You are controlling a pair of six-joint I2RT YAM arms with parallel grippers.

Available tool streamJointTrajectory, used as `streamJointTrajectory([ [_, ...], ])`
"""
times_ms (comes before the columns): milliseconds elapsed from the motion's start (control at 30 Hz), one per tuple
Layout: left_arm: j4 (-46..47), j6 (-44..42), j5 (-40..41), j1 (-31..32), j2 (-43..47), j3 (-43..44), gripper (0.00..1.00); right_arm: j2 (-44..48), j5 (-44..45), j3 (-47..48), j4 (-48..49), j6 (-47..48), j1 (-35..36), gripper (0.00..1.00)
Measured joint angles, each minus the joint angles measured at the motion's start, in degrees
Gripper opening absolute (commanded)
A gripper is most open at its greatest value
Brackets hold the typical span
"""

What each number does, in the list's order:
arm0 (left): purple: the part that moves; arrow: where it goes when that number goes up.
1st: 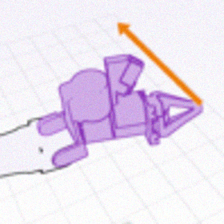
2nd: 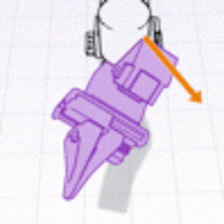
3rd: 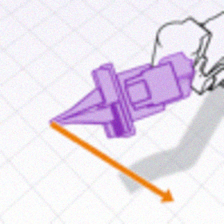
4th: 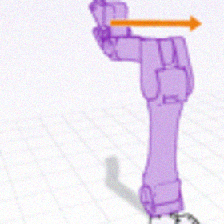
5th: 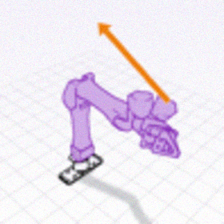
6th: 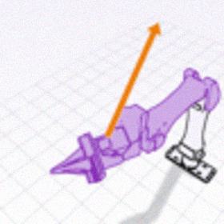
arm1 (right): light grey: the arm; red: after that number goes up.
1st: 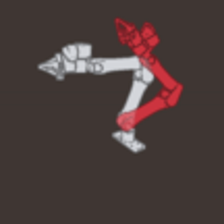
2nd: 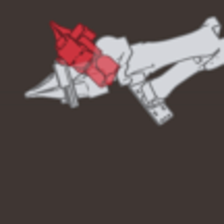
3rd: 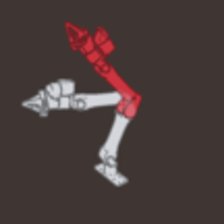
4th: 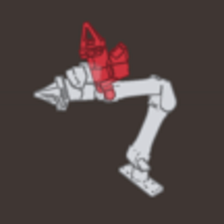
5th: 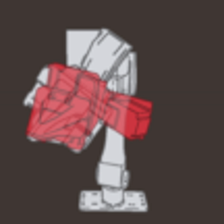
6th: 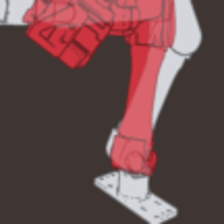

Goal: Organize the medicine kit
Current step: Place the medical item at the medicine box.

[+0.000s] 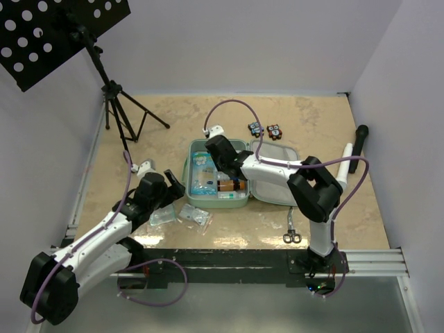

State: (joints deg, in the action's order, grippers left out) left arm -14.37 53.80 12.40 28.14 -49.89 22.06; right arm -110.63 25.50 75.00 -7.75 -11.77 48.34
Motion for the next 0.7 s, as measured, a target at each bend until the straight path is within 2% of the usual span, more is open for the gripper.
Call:
streamJointTrajectory([
  [33, 0.02, 0.0, -0.02, 0.0, -0.04, 0.0, 0.89, 0.0, 0.07, -0.02, 0.0, -0.11, 0.0, 0.44],
  [100, 0.02, 0.0, -0.04, 0.0, -0.11, 0.0, 0.9, 0.0, 0.33, -0.02, 0.07, -0.37, 0.0, 0.57],
  [167, 0.0, -0.02, -0.04, 0.0, -0.11, 0.0, 0.9, 0.02, 0.44, -0.02, 0.02, -0.48, 0.0, 0.62],
  [300, -0.02, -0.02, -0.04, -0.02, -0.07, 0.0, 0.9, 0.57, 0.46, -0.02, -0.5, -1.05, 0.0, 0.63],
  [333, -0.02, -0.02, -0.04, 0.0, -0.04, 0.0, 0.9, 0.94, 0.46, -0.02, -0.68, -1.2, 0.0, 0.61],
  [400, -0.02, -0.02, -0.04, -0.02, 0.09, 0.0, 0.9, 2.27, 0.33, 0.0, -1.03, -1.68, 0.0, 0.48],
  [467, -0.04, -0.02, -0.04, -0.02, 0.24, 0.0, 0.9, 4.2, -0.17, 0.24, -1.09, -2.47, 0.0, 0.15],
  [500, -0.02, -0.02, -0.02, -0.02, 0.28, 0.0, 0.9, 4.94, -0.66, 0.44, -0.9, -2.71, 0.0, 0.02],
  [700, -0.02, 0.0, -0.04, -0.02, 0.28, 0.0, 0.9, 6.71, -6.4, 2.43, 2.86, -7.3, -0.44, 0.0],
])
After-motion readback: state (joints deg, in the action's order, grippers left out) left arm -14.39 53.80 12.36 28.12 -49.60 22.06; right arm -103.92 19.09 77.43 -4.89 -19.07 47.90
